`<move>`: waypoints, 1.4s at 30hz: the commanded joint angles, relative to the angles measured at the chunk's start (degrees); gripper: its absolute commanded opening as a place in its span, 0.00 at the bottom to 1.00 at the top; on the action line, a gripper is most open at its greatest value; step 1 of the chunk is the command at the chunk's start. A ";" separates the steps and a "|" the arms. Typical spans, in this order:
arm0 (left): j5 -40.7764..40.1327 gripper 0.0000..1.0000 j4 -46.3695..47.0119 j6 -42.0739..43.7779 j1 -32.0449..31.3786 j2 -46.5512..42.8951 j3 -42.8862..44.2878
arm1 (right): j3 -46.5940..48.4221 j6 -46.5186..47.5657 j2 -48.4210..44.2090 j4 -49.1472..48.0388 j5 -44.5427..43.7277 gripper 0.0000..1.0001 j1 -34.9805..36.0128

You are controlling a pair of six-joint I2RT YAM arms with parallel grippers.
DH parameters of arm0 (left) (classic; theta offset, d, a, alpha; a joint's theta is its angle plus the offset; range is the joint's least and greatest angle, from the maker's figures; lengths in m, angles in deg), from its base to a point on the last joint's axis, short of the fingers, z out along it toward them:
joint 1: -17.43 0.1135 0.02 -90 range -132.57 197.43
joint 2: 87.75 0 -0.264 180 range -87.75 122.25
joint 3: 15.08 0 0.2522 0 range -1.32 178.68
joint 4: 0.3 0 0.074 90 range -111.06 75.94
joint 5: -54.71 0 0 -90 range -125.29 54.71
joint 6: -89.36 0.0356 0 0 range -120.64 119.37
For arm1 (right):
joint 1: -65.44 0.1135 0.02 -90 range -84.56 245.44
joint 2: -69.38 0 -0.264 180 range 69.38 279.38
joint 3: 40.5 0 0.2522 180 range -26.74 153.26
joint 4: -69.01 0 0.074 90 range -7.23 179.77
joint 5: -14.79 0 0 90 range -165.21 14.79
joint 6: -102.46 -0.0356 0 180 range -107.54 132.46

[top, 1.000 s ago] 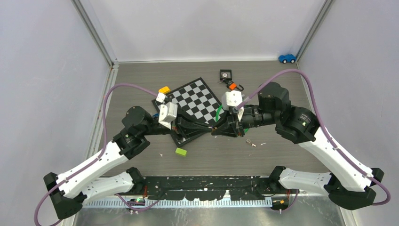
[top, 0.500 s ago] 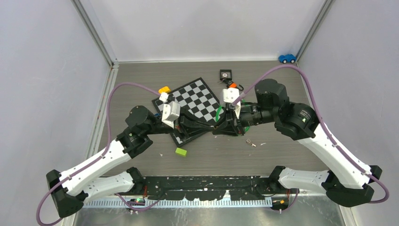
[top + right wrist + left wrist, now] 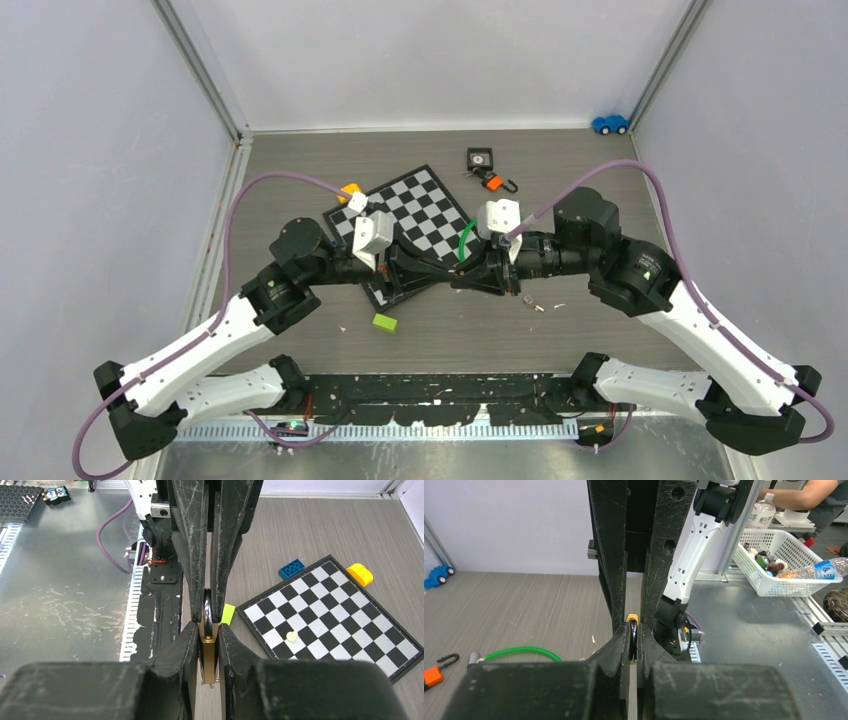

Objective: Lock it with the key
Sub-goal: Lock the lock.

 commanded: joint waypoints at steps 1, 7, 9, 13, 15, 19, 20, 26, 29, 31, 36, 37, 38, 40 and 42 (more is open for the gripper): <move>-0.57 0.00 -19.79 1.95 -1.54 3.46 -0.90 | -0.72 -0.82 -4.17 -28.46 0.66 0.00 1.20; -1.52 0.00 -20.29 1.54 -1.54 1.95 0.46 | -5.03 -4.11 -6.84 -31.40 -0.93 0.01 1.23; -1.62 0.00 -20.07 1.10 -1.50 1.42 1.13 | -6.35 -5.35 -7.53 -32.07 -1.16 0.06 1.20; -1.88 0.00 -19.50 0.34 -1.59 0.24 2.74 | -9.51 -8.00 -8.97 -33.33 -1.60 0.18 1.24; -1.83 0.00 -20.21 0.48 -1.55 -0.08 3.77 | -11.65 -9.95 -9.93 -35.54 -1.60 0.21 1.21; -2.02 0.00 -21.69 1.03 -1.50 -0.84 5.94 | -15.29 -11.32 -12.05 -38.69 -2.14 0.23 1.22; -2.38 0.00 -22.45 1.36 -1.55 -0.98 6.39 | -16.28 -11.32 -12.70 -39.29 -2.31 0.23 1.21; -3.87 0.00 -25.00 3.03 -1.51 -2.30 9.01 | -22.47 -11.76 -17.04 -43.77 -4.24 0.27 1.20; -4.22 0.00 -25.58 3.16 -1.54 -2.55 9.59 | -24.64 -13.15 -18.46 -46.36 -5.20 0.34 1.20; -4.12 0.00 -25.50 2.77 -1.53 -2.59 9.53 | -25.55 -14.21 -18.80 -48.44 -5.58 0.39 1.22; -3.46 0.00 -24.29 0.98 -1.59 -2.77 8.37 | -25.70 -16.48 -18.41 -49.47 -5.25 0.53 1.24; -3.67 0.00 -24.30 0.87 -1.55 -2.83 8.22 | -25.65 -16.50 -18.46 -49.01 -5.33 0.53 1.27; -4.06 0.00 -24.42 0.93 -1.52 -3.01 8.20 | -25.61 -16.54 -18.45 -48.22 -5.42 0.54 1.21; -5.04 0.00 -24.52 1.19 -1.57 -3.74 8.36 | -25.44 -16.35 -18.61 -45.98 -5.86 0.54 1.23; -7.13 0.00 -24.03 1.38 -1.51 -4.63 8.10 | -25.60 -16.68 -18.84 -44.02 -6.77 0.54 1.20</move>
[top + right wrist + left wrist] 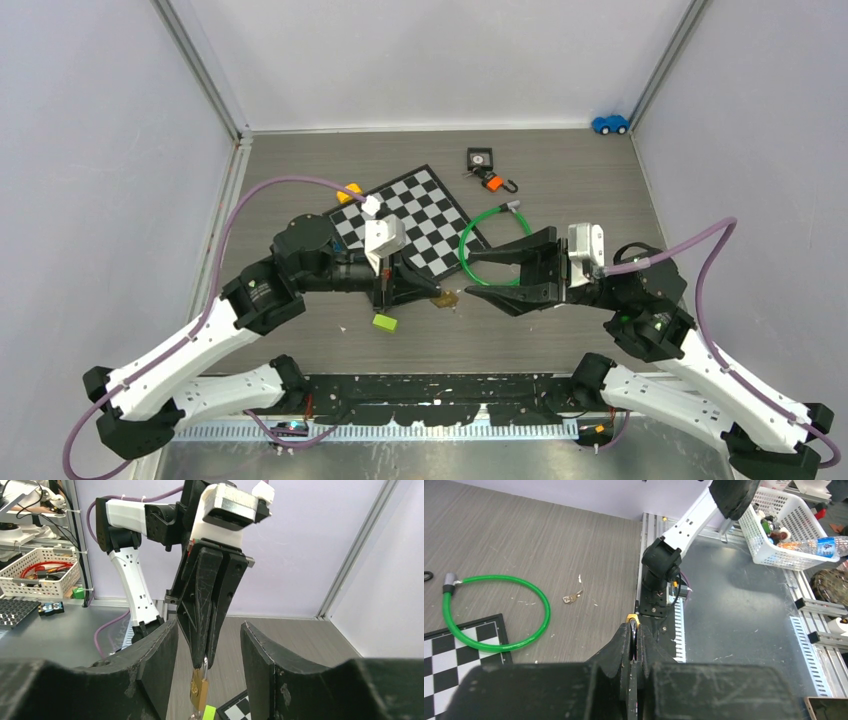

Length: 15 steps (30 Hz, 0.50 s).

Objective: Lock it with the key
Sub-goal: Lock the lock.

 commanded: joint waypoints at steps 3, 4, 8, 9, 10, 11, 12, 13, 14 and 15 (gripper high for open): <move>-5.98 0.00 7.18 -1.05 0.14 -5.49 -2.65 | -1.17 -3.67 -0.21 1.39 -3.46 0.56 0.00; -6.91 0.00 9.56 -1.41 0.19 -6.60 -3.91 | -1.33 -4.19 -0.29 1.54 -3.49 0.56 0.00; -8.26 0.00 15.25 -1.99 0.17 -9.59 -6.79 | -1.50 -6.23 -0.97 2.46 -4.91 0.56 -0.02; -8.27 0.00 16.39 -2.05 0.19 -10.24 -7.21 | -1.52 -6.69 -1.22 2.55 -5.37 0.56 -0.02; -8.23 0.00 17.54 -2.12 0.13 -10.97 -7.72 | -1.52 -7.02 -1.31 2.57 -5.56 0.56 -0.05; -8.14 0.00 19.26 -2.27 0.20 -11.67 -8.29 | -1.40 -7.29 -1.34 2.85 -5.69 0.55 -0.05; -8.04 0.00 19.86 -2.40 0.14 -12.28 -8.41 | -1.12 -7.44 -1.23 3.29 -5.62 0.55 -0.02; -7.58 0.00 20.32 -2.50 0.19 -12.70 -8.36 | -0.80 -7.50 -0.97 3.77 -5.04 0.55 -0.04; -6.92 0.00 20.50 -2.58 0.16 -12.95 -8.15 | -0.44 -7.59 -0.73 4.14 -4.39 0.55 0.01; -6.03 0.00 20.65 -2.65 0.14 -13.06 -7.75 | -0.05 -7.76 -0.34 4.40 -3.63 0.55 -0.04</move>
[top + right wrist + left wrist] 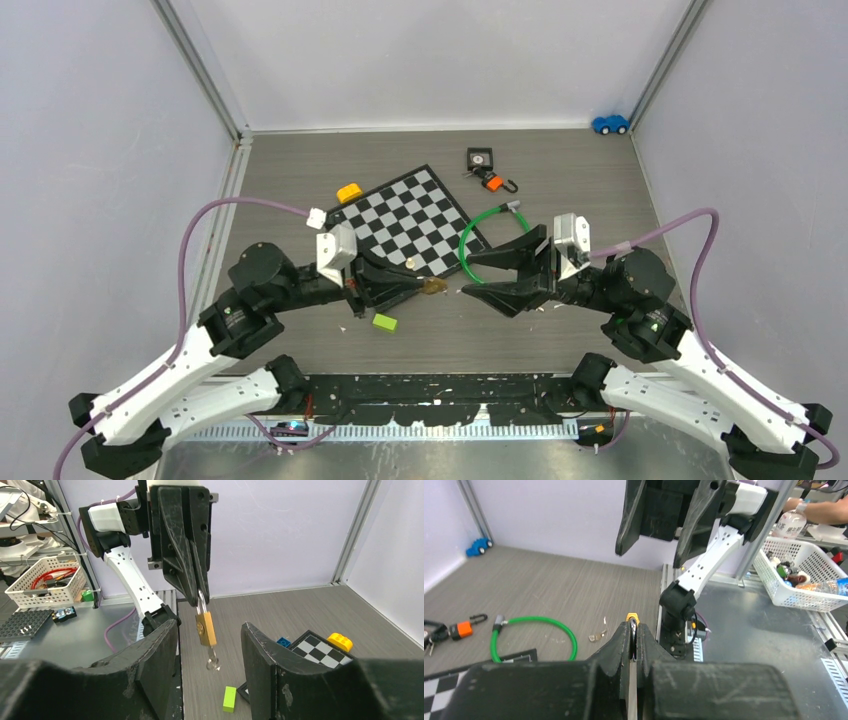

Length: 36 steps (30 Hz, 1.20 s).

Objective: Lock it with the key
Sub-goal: Lock the lock.

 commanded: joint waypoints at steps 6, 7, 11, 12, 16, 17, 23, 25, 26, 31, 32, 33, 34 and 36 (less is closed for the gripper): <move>3.62 0.00 10.40 -1.85 0.12 -2.25 1.61 | 3.95 -2.53 3.30 1.67 5.08 0.55 0.01; 3.68 0.00 10.47 -1.77 0.16 -2.31 1.66 | 4.30 -2.49 3.63 2.12 5.70 0.54 -0.04; 4.76 0.00 10.53 -1.97 0.12 -2.03 2.21 | 4.58 -2.83 4.28 2.43 7.12 0.54 0.00; 4.96 0.00 10.52 -2.06 0.17 -1.98 2.28 | 4.62 -3.10 4.45 2.16 7.47 0.54 -0.04; 5.34 0.00 10.76 -2.11 0.13 -1.79 2.23 | 4.92 -3.55 5.40 2.07 9.41 0.51 0.00; 5.30 0.00 10.83 -2.11 0.14 -1.69 2.23 | 4.93 -3.54 5.60 2.17 9.88 0.51 -0.03; 5.63 0.00 11.18 -2.59 0.13 -1.36 2.23 | 4.92 -2.53 6.50 2.01 10.14 0.44 -0.01; 5.73 0.00 11.23 -2.68 0.12 -1.35 2.23 | 4.97 -2.18 6.55 1.92 10.07 0.42 -0.04; 5.73 0.00 11.15 -2.70 0.12 -1.35 2.27 | 4.98 -2.10 6.60 1.86 10.13 0.40 -0.05; 5.73 0.00 11.14 -2.73 0.15 -1.35 2.18 | 4.84 -1.83 6.38 1.74 10.15 0.30 0.04; 5.73 0.00 11.16 -2.73 0.17 -1.35 2.14 | 4.88 -1.80 6.31 1.79 10.15 0.29 0.01; 5.64 0.00 11.15 -2.73 0.19 -1.42 2.15 | 4.92 -1.78 6.31 1.83 10.22 0.28 -0.04; 5.64 0.00 11.16 -2.73 0.14 -1.37 2.14 | 4.86 -1.78 6.27 1.90 10.26 0.27 -0.03; 5.52 0.00 11.14 -2.73 0.14 -1.51 2.14 | 4.84 -1.78 6.31 2.00 10.61 0.27 -0.01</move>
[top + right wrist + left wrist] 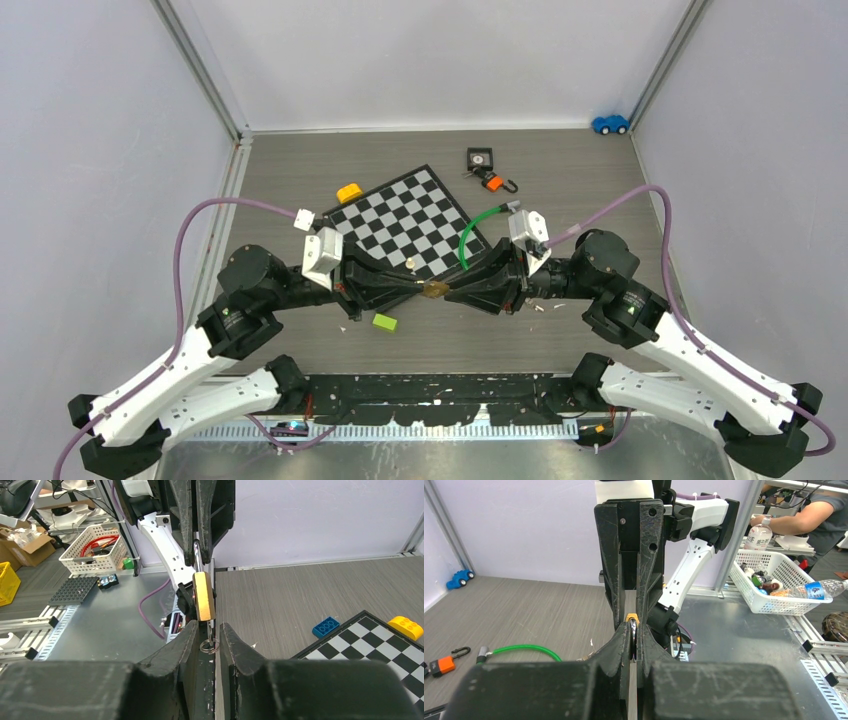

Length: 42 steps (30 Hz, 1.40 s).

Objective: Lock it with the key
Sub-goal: Lock the lock.

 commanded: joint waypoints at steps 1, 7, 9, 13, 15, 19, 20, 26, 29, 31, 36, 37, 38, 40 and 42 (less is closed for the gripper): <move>0.40 0.00 4.46 -0.19 0.12 -0.59 2.05 | 2.52 0.56 -0.35 -1.36 0.97 0.27 0.00; 0.09 0.00 4.66 -0.19 0.14 -0.68 2.08 | 2.44 1.10 -0.37 -0.04 0.96 0.31 -0.04; -0.04 0.00 4.65 -0.19 0.17 -0.74 2.17 | 2.44 1.46 -0.39 0.44 0.99 0.32 -0.05; -0.04 0.00 4.65 -0.19 0.19 -0.68 2.14 | 2.26 1.61 -0.77 0.48 0.87 0.31 -0.02; 0.01 0.00 4.65 -0.19 0.13 -0.68 2.14 | 2.30 1.77 -0.75 0.68 0.84 0.27 -0.02; -0.08 0.00 4.58 -0.19 0.17 -0.68 2.03 | 2.43 2.33 -0.68 0.68 1.06 0.09 -0.04; -0.09 0.00 4.64 -0.19 0.19 -0.68 2.01 | 2.48 2.58 -0.72 0.64 1.12 0.04 0.02; -0.41 0.00 4.65 -0.19 0.13 -0.76 1.98 | 2.83 4.13 -0.58 3.06 1.19 0.00 -0.03; -0.99 0.00 4.73 -0.02 0.13 -0.90 1.99 | 3.07 5.95 -0.51 5.52 1.07 0.00 0.01; -1.32 0.00 4.91 0.14 0.12 -0.99 2.05 | 2.86 6.66 -0.57 6.95 0.93 0.00 -0.03; -1.66 0.00 5.00 0.38 0.18 -1.18 2.18 | 0.42 7.83 -1.54 8.37 -0.80 0.00 -0.05; -1.67 0.00 4.93 0.42 0.15 -1.20 2.19 | -0.18 8.30 -1.78 9.02 -1.47 0.00 -0.05; -1.71 0.00 4.92 0.42 0.17 -1.26 2.13 | -0.80 8.60 -1.91 10.02 -2.07 0.00 0.00; -1.88 0.00 4.91 0.43 0.19 -1.46 2.12 | -2.15 10.56 -2.15 11.78 -4.03 0.00 0.01; -2.06 0.00 4.91 0.47 0.16 -1.62 2.18 | -3.96 11.32 -2.64 12.23 -5.20 0.00 -0.05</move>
